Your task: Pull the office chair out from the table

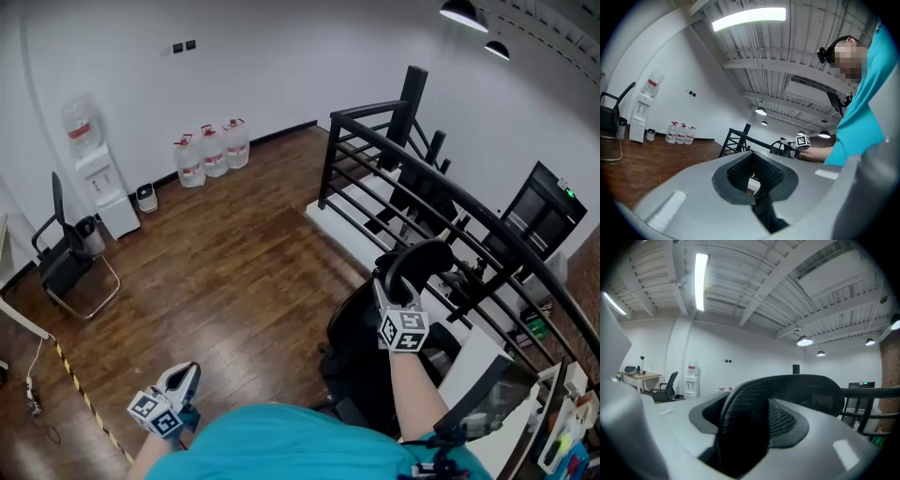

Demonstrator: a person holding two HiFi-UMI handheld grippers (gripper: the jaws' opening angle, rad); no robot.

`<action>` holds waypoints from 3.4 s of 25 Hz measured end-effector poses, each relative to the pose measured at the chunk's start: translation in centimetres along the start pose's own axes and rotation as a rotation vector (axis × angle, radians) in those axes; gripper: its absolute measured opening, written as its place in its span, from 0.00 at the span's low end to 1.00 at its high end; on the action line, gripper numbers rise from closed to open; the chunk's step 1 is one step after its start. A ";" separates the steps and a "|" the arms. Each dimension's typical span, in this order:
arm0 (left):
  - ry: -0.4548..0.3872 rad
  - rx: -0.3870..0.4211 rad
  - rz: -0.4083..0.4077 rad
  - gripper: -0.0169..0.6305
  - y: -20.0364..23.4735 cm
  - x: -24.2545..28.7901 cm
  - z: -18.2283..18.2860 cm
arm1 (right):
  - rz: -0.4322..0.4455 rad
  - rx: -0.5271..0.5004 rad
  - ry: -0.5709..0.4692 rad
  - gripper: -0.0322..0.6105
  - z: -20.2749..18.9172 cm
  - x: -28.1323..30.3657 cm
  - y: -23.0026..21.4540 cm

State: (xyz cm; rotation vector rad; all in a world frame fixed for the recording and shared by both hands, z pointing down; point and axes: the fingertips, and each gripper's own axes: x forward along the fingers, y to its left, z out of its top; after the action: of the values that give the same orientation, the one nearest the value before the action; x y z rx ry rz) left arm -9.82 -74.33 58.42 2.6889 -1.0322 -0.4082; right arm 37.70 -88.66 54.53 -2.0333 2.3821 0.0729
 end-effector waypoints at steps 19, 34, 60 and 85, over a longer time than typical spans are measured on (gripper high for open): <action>-0.015 0.003 0.153 0.06 1.0 -3.6 0.6 | 0.150 -0.015 0.021 0.44 0.6 9.5 6.7; -0.043 0.037 0.330 0.06 -2.3 -6.5 2.2 | 0.272 0.002 0.032 0.46 1.8 17.8 10.4; -0.075 0.047 0.411 0.06 -2.2 -4.6 2.5 | 0.418 -0.034 0.064 0.52 2.1 25.2 14.0; -0.043 0.059 -0.030 0.06 -0.4 -2.7 6.0 | 0.642 0.038 -0.010 0.20 3.0 -0.8 19.0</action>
State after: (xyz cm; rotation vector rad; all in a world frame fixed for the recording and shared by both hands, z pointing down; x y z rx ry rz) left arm -13.52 -72.88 53.21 2.7625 -1.0331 -0.4503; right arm 18.97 -84.74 52.11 -1.1712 2.8873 0.0380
